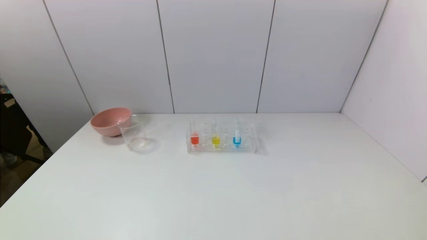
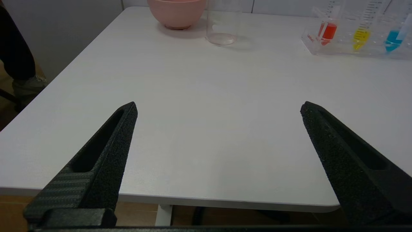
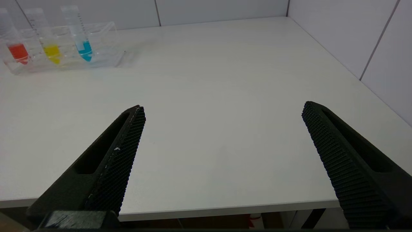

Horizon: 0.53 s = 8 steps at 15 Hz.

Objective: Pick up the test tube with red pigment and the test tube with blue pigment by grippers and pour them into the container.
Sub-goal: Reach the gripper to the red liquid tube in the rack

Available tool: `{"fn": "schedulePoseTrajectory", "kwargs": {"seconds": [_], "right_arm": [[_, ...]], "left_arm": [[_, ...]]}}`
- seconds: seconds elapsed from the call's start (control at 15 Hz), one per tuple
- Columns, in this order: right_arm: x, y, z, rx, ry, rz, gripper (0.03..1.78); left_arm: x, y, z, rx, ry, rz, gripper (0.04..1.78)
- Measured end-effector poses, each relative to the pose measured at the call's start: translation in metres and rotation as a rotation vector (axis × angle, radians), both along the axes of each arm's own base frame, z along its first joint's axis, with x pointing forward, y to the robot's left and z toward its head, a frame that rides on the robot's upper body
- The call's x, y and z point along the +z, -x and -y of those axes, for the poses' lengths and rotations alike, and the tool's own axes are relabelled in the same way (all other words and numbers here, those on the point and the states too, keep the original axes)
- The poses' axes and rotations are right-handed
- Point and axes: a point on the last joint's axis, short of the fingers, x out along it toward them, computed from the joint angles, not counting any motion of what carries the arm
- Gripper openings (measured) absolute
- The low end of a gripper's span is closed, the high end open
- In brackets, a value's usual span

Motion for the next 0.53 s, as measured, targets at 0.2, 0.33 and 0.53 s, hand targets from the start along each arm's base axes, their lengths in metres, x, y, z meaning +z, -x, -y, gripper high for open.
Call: {"fn": "schedulePoseTrajectory", "kwargs": {"seconds": [0.2,0.33,0.53], "right_arm": [[0.0,0.0,0.0,0.0,0.0,0.0,1.77],[0.0,0.0,0.0,0.0,0.0,0.0,1.77],[0.0,0.0,0.0,0.0,0.0,0.0,1.77]], "left_arm": [[0.0,0.0,0.0,-0.001,0.003,0.0,1.77],[0.0,0.0,0.0,0.0,0.003,0.0,1.77],[0.0,0.0,0.0,0.0,0.004,0.001,1.78]]}}
